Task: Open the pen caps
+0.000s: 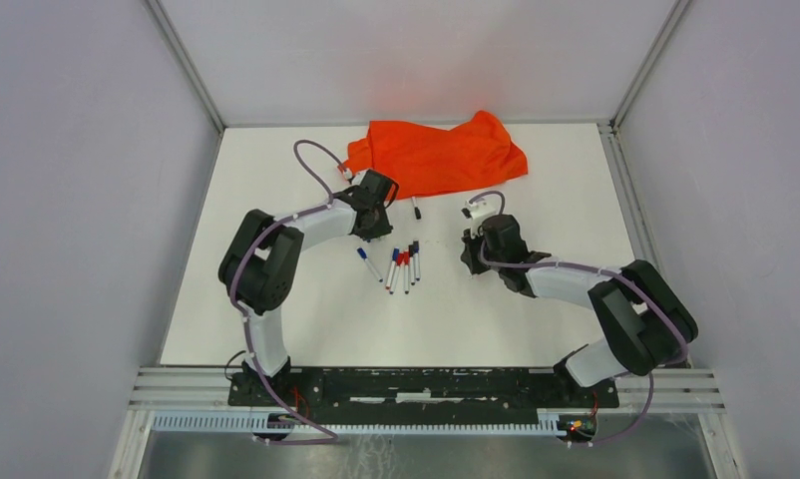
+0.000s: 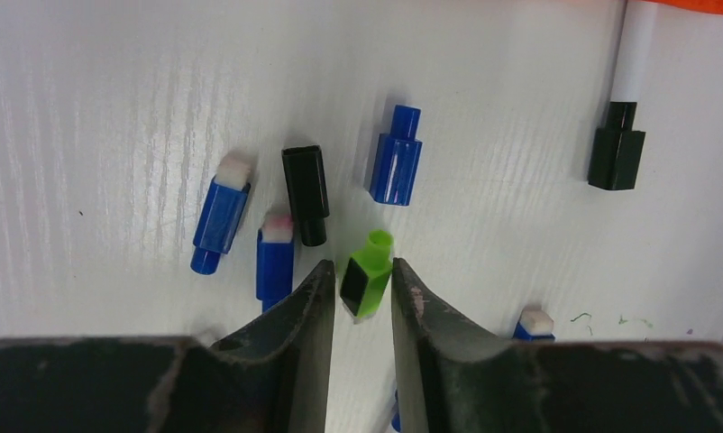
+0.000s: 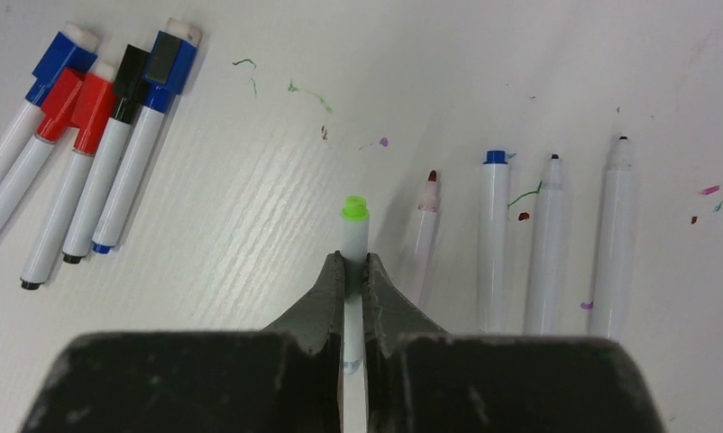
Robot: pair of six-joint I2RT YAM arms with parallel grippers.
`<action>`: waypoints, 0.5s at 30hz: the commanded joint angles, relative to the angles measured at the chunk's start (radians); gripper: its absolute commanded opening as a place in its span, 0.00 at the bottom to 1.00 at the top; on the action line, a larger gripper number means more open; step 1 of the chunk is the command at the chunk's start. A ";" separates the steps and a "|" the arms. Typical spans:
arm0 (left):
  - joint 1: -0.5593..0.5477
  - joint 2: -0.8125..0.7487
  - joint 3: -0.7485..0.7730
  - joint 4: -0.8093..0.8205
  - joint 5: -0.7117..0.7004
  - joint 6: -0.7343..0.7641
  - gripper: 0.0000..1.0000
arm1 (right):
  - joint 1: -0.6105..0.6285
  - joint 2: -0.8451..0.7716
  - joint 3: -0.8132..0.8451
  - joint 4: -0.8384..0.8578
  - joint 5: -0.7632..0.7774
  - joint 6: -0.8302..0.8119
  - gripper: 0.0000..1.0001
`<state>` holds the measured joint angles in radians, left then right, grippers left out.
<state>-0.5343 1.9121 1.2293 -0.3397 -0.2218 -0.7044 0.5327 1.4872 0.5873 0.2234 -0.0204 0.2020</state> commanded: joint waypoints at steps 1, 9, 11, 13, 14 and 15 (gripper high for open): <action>0.016 -0.015 -0.010 0.029 0.021 0.039 0.37 | 0.003 0.036 0.040 -0.015 0.076 -0.030 0.11; 0.031 -0.010 -0.020 0.047 0.032 0.040 0.41 | 0.002 0.066 0.058 -0.022 0.105 -0.043 0.29; 0.035 -0.019 -0.023 0.054 0.034 0.039 0.42 | 0.003 0.056 0.064 -0.021 0.105 -0.050 0.31; 0.036 -0.034 -0.025 0.063 0.036 0.037 0.42 | 0.005 0.038 0.070 -0.018 0.104 -0.057 0.33; 0.036 -0.041 -0.025 0.065 0.040 0.037 0.42 | 0.008 0.028 0.075 -0.015 0.104 -0.062 0.33; 0.036 -0.049 -0.025 0.071 0.042 0.036 0.42 | 0.011 0.016 0.084 -0.015 0.105 -0.065 0.34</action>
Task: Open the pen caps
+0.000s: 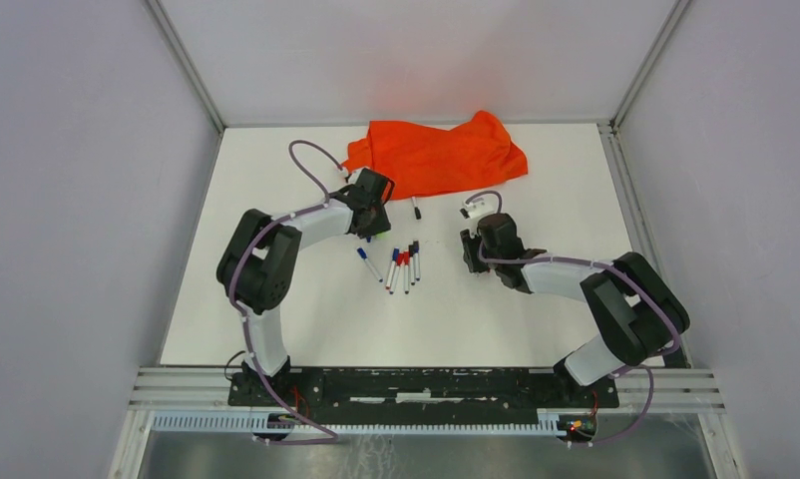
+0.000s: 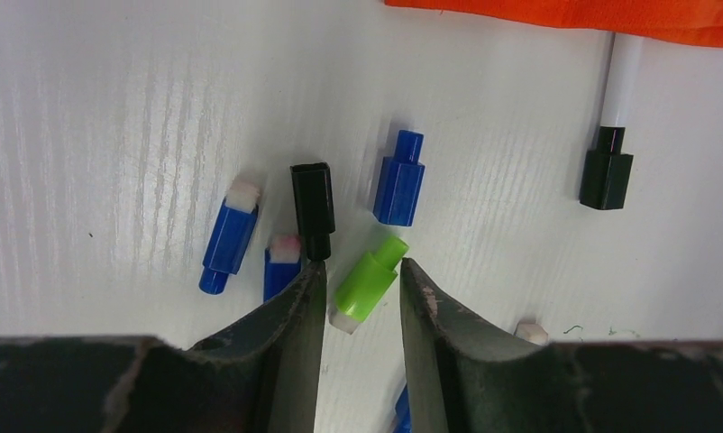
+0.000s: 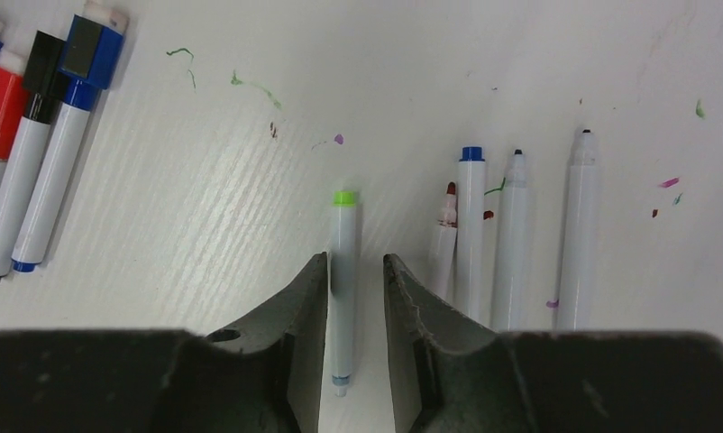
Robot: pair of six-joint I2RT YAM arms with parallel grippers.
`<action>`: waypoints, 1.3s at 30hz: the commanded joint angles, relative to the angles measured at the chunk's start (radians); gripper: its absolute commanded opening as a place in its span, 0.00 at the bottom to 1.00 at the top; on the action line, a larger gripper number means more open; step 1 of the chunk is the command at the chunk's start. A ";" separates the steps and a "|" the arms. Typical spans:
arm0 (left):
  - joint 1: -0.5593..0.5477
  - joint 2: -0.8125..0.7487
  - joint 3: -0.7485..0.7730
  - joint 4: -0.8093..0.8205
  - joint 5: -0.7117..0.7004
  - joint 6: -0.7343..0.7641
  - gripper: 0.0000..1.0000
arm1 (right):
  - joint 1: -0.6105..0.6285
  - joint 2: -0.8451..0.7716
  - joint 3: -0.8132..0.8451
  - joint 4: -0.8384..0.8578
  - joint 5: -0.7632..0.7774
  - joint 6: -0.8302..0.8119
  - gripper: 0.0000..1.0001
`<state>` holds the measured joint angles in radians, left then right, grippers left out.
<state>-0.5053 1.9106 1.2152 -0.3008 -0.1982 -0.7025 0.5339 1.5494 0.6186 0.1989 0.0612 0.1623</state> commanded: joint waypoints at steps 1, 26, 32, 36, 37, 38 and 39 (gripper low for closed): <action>0.006 -0.057 -0.011 0.035 0.025 0.032 0.42 | 0.014 -0.057 0.060 0.010 0.019 -0.029 0.34; 0.006 -0.268 -0.135 0.139 0.110 -0.025 0.44 | 0.174 0.153 0.344 -0.099 -0.024 0.027 0.37; 0.005 -0.307 -0.181 0.160 0.113 -0.035 0.45 | 0.211 0.188 0.349 -0.111 0.005 0.046 0.37; 0.005 -0.330 -0.201 0.171 0.115 -0.039 0.45 | 0.228 0.205 0.352 -0.118 0.021 0.054 0.37; 0.005 -0.334 -0.204 0.175 0.116 -0.040 0.45 | 0.230 0.208 0.354 -0.120 0.024 0.055 0.37; 0.004 -0.336 -0.208 0.176 0.117 -0.040 0.45 | 0.236 0.215 0.358 -0.122 0.028 0.056 0.37; 0.005 -0.340 -0.210 0.179 0.117 -0.040 0.45 | 0.239 0.221 0.361 -0.124 0.033 0.057 0.37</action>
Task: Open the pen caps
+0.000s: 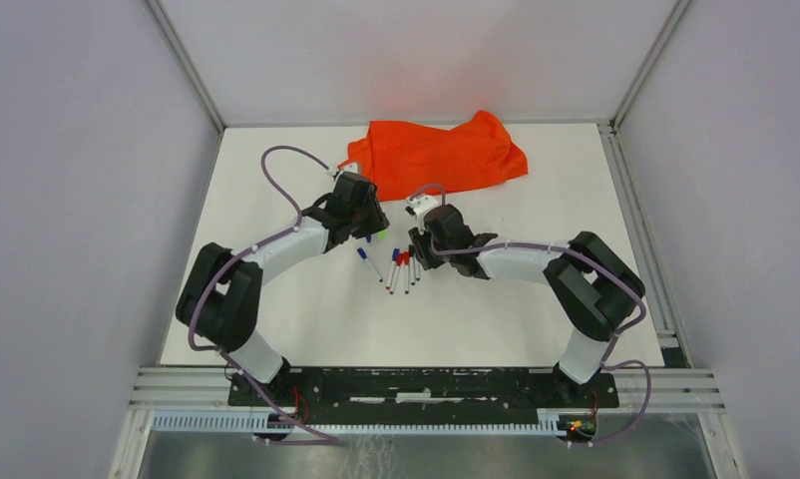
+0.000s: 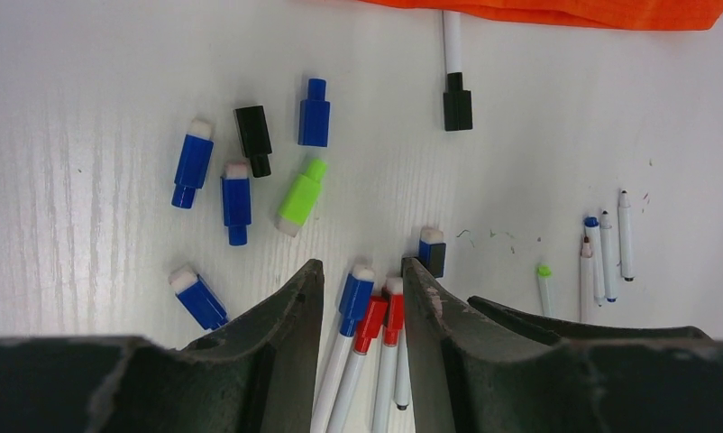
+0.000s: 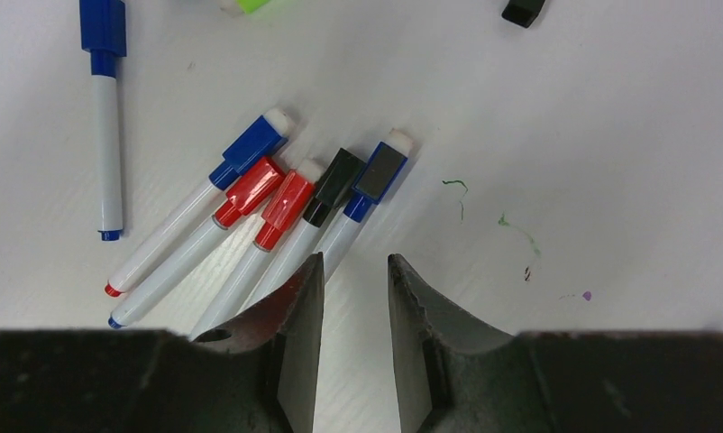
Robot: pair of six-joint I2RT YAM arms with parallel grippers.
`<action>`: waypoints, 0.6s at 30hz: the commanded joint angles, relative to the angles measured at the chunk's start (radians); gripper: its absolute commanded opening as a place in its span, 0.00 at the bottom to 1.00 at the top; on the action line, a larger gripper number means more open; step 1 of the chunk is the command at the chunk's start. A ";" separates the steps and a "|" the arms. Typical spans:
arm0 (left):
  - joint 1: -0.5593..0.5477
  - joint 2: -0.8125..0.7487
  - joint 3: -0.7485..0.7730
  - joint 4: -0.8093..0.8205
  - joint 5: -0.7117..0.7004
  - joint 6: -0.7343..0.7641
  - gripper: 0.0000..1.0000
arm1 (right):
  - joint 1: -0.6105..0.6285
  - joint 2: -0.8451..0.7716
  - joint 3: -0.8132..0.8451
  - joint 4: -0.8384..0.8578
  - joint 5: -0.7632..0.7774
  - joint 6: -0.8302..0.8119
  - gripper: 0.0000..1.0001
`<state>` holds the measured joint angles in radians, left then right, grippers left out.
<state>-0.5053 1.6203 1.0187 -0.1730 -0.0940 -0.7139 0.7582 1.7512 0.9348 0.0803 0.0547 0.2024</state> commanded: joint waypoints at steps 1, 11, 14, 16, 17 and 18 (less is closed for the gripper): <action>0.005 -0.051 -0.017 0.053 0.013 -0.029 0.45 | 0.017 0.025 0.047 -0.008 0.041 0.019 0.37; 0.005 -0.072 -0.049 0.072 0.021 -0.032 0.45 | 0.040 0.070 0.071 -0.031 0.073 0.032 0.37; 0.005 -0.077 -0.053 0.075 0.025 -0.032 0.45 | 0.039 0.077 0.067 -0.041 0.084 0.032 0.37; 0.005 -0.083 -0.057 0.079 0.026 -0.033 0.45 | 0.041 0.087 0.065 -0.051 0.093 0.032 0.37; 0.004 -0.083 -0.057 0.079 0.026 -0.033 0.44 | 0.041 0.090 0.063 -0.055 0.098 0.032 0.37; 0.005 -0.084 -0.058 0.079 0.026 -0.032 0.45 | 0.041 0.092 0.059 -0.057 0.101 0.033 0.37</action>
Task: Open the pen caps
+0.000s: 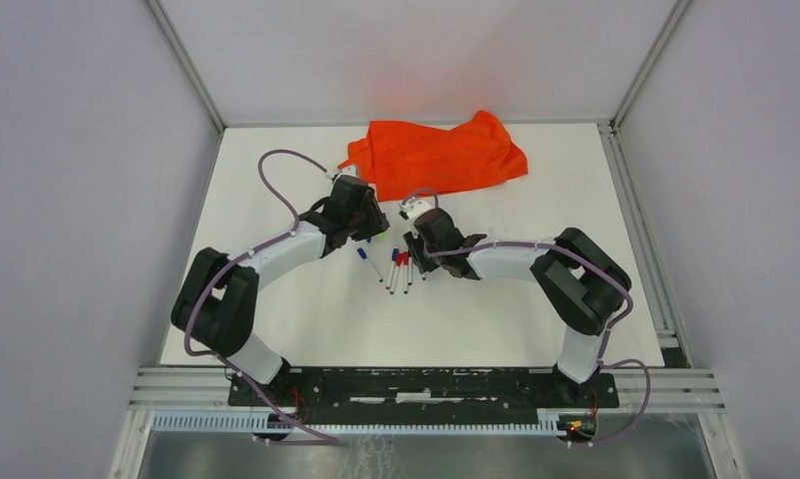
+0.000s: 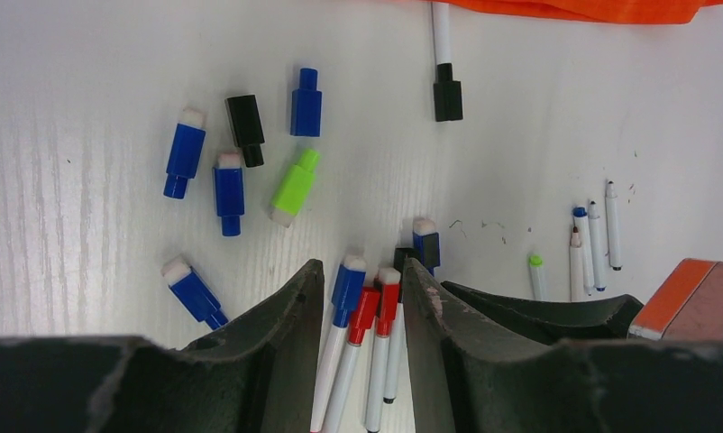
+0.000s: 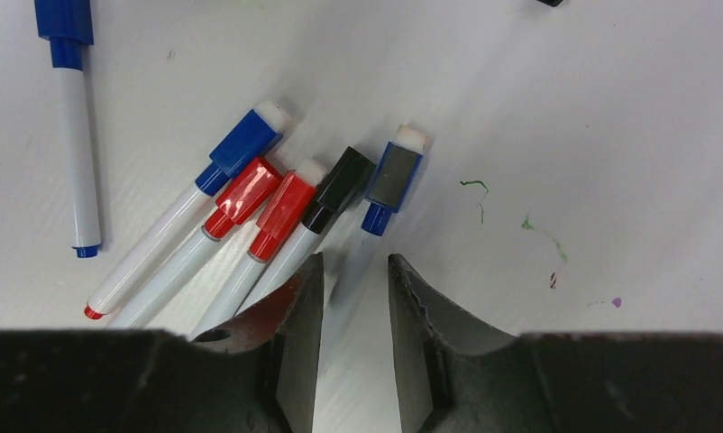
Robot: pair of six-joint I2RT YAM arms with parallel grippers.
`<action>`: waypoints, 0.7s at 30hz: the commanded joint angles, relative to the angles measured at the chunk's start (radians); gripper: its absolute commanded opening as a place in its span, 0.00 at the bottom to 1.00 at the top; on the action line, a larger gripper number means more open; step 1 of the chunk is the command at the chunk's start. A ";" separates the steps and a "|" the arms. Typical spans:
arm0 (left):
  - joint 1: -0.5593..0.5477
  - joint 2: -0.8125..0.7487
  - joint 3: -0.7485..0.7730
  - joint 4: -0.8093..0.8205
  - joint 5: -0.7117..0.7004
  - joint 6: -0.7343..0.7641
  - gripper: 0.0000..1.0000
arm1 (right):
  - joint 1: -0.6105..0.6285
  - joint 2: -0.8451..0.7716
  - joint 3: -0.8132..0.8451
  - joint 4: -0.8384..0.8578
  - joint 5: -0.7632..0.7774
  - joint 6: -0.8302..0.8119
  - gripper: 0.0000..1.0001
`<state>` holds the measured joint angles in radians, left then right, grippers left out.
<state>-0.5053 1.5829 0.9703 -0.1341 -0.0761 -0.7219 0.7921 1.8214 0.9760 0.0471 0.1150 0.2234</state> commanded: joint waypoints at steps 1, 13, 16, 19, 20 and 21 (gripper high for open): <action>0.004 -0.049 -0.011 0.040 0.009 -0.024 0.45 | 0.007 0.024 0.011 -0.026 0.047 0.011 0.37; 0.005 -0.072 -0.046 0.057 0.013 -0.033 0.45 | 0.007 0.015 -0.097 -0.055 0.123 0.004 0.00; 0.005 -0.082 -0.063 0.085 0.052 -0.038 0.47 | 0.007 -0.020 -0.121 -0.013 0.125 0.005 0.00; 0.004 -0.091 -0.080 0.129 0.113 -0.044 0.49 | 0.006 -0.075 -0.139 0.019 0.139 0.004 0.00; 0.004 -0.092 -0.084 0.131 0.131 -0.049 0.50 | 0.006 -0.097 -0.147 0.037 0.136 0.002 0.00; 0.003 -0.094 -0.086 0.131 0.147 -0.053 0.50 | 0.003 -0.114 -0.152 0.050 0.125 0.002 0.00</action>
<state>-0.5053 1.5326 0.8970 -0.0780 -0.0200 -0.7357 0.7982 1.7638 0.8696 0.1268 0.2226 0.2234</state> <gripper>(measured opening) 0.492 0.022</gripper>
